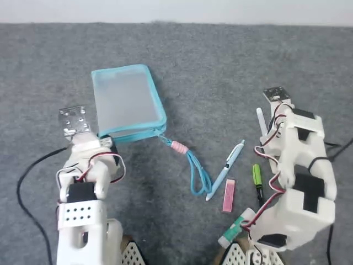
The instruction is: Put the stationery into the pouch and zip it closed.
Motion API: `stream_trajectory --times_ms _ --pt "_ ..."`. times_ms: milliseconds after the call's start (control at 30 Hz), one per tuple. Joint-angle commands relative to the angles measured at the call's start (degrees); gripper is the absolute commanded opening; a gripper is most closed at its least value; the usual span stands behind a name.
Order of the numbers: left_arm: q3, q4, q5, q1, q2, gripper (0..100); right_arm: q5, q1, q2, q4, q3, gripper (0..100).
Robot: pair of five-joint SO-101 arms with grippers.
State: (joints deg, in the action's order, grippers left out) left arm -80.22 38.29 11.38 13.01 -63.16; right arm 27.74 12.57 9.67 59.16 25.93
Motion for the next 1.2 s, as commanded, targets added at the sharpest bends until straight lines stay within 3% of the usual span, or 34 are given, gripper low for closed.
stream_trajectory --times_ms 0,300,567,767,1000,1167 --pt "0.75 -2.37 0.97 -5.19 0.53 1 1.14 -0.40 -9.19 6.02 -1.05 0.7" --pt "0.40 -12.57 6.07 -11.52 0.97 1 7.56 -9.36 -36.62 20.18 3.25 0.7" --pt "-0.40 -15.03 6.15 -14.59 1.05 1 6.15 -17.98 -59.21 28.97 6.33 0.7" --pt "-0.48 -15.03 6.07 -14.77 1.05 1 4.75 -23.34 -67.21 33.45 6.07 0.7" --pt "-0.48 -14.95 6.07 -15.03 1.05 1 3.08 -40.04 -74.15 36.09 5.98 0.7" --pt "-0.48 -14.86 6.07 -15.03 1.05 1 -0.35 -42.51 -68.70 31.96 5.98 0.7"
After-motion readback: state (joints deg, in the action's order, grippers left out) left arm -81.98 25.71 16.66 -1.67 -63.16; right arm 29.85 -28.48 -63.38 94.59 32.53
